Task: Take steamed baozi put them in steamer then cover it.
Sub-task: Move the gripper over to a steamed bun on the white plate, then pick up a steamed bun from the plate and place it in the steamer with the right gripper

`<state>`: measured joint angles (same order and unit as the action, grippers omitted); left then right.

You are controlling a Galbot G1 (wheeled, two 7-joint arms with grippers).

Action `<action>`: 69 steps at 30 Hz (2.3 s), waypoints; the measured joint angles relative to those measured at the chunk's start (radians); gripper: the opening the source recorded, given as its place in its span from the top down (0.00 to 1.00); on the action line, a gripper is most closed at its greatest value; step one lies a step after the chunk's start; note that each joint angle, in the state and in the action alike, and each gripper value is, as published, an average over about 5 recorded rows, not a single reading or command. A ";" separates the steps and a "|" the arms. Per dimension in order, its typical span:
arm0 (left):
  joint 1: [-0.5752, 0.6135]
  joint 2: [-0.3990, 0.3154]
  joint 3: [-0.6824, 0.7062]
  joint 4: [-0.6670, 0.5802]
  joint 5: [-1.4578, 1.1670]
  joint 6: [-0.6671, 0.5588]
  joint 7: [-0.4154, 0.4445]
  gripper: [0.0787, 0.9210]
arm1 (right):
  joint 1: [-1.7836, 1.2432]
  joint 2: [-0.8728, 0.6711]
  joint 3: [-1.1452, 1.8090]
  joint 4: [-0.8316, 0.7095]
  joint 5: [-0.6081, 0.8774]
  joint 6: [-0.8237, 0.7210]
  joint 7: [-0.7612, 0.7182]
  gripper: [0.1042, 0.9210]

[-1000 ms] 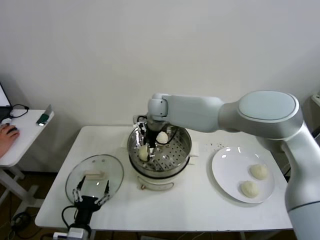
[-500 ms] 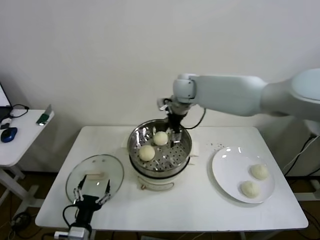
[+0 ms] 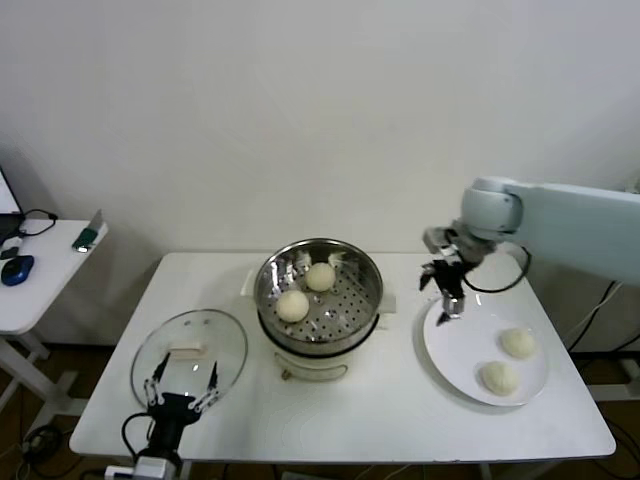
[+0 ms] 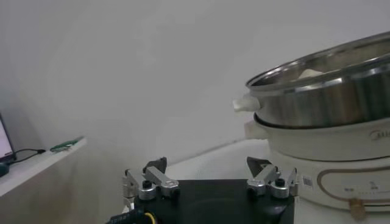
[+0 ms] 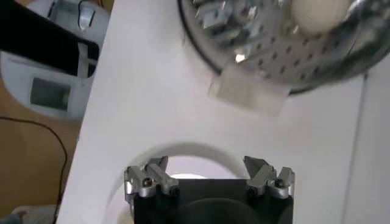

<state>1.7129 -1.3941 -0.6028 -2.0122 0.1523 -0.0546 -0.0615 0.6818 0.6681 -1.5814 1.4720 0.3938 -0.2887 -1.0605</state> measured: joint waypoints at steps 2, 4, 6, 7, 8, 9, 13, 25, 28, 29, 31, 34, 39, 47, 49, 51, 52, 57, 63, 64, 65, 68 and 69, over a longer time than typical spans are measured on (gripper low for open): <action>0.003 -0.001 -0.002 -0.001 0.002 0.001 0.000 0.12 | -0.058 -0.045 0.041 -0.001 -0.050 0.008 -0.004 0.12; 0.006 -0.002 -0.005 -0.001 0.003 0.002 0.000 0.12 | -0.120 -0.085 0.087 -0.006 -0.098 0.016 -0.009 0.12; 0.008 -0.003 -0.007 0.000 0.004 0.003 0.000 0.12 | -0.181 -0.117 0.134 -0.014 -0.143 0.024 -0.013 0.12; 0.009 -0.004 -0.008 0.000 0.004 0.004 0.000 0.12 | -0.211 -0.130 0.158 -0.019 -0.164 0.028 -0.015 0.12; 0.009 -0.005 -0.009 0.001 0.005 0.004 0.000 0.12 | -0.240 -0.140 0.181 -0.024 -0.184 0.031 -0.017 0.12; 0.009 -0.005 -0.010 0.002 0.005 0.005 0.000 0.12 | -0.268 -0.150 0.204 -0.030 -0.203 0.035 -0.018 0.12; 0.010 -0.008 -0.011 0.005 0.009 0.007 -0.001 0.12 | -0.364 -0.175 0.282 -0.056 -0.265 0.047 -0.021 0.12; 0.017 -0.015 -0.019 0.013 0.017 0.008 -0.002 0.12 | -0.534 -0.171 0.413 -0.134 -0.364 0.062 -0.025 0.12; 0.017 -0.016 -0.019 0.016 0.018 0.008 -0.003 0.12 | -0.554 -0.161 0.428 -0.150 -0.376 0.067 -0.027 0.12; 0.017 -0.017 -0.019 0.016 0.018 0.009 -0.003 0.12 | -0.558 -0.158 0.432 -0.155 -0.379 0.069 -0.029 0.12; 0.017 -0.018 -0.018 0.017 0.019 0.009 -0.003 0.12 | -0.567 -0.150 0.439 -0.164 -0.384 0.073 -0.031 0.12; 0.017 -0.018 -0.018 0.018 0.020 0.009 -0.003 0.12 | -0.576 -0.140 0.446 -0.178 -0.391 0.080 -0.035 0.15; 0.018 -0.018 -0.019 0.018 0.021 0.009 -0.003 0.12 | -0.580 -0.126 0.449 -0.191 -0.399 0.090 -0.041 0.26; 0.020 -0.019 -0.019 0.019 0.022 0.008 -0.004 0.12 | -0.566 -0.112 0.444 -0.205 -0.404 0.116 -0.050 0.31; 0.021 -0.019 -0.020 0.019 0.022 0.007 -0.004 0.12 | -0.550 -0.107 0.435 -0.204 -0.405 0.130 -0.054 0.31; 0.023 -0.019 -0.021 0.019 0.022 0.006 -0.004 0.12 | -0.521 -0.101 0.418 -0.202 -0.406 0.153 -0.061 0.31; 0.023 -0.019 -0.021 0.019 0.022 0.006 -0.004 0.12 | -0.502 -0.097 0.406 -0.201 -0.407 0.168 -0.064 0.31; 0.025 -0.019 -0.019 0.016 0.024 0.006 -0.004 0.12 | -0.364 -0.058 0.325 -0.210 -0.412 0.280 -0.091 0.31; 0.026 -0.019 -0.014 0.015 0.026 0.007 -0.006 0.12 | -0.160 0.033 0.238 -0.218 -0.400 0.458 -0.138 0.31; 0.025 -0.019 -0.012 0.016 0.026 0.008 -0.006 0.12 | -0.129 0.050 0.229 -0.216 -0.395 0.486 -0.145 0.31; 0.023 -0.019 -0.011 0.016 0.027 0.009 -0.006 0.12 | -0.099 0.069 0.220 -0.213 -0.390 0.512 -0.152 0.31; 0.019 -0.021 -0.005 0.017 0.030 0.012 -0.007 0.12 | -0.025 0.126 0.203 -0.202 -0.377 0.583 -0.171 0.31; 0.018 -0.021 -0.003 0.017 0.031 0.013 -0.007 0.12 | -0.006 0.146 0.200 -0.198 -0.374 0.603 -0.177 0.31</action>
<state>1.7310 -1.4153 -0.6058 -1.9951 0.1829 -0.0417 -0.0683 0.6761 0.8138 -1.3819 1.2745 0.0201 0.3142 -1.2372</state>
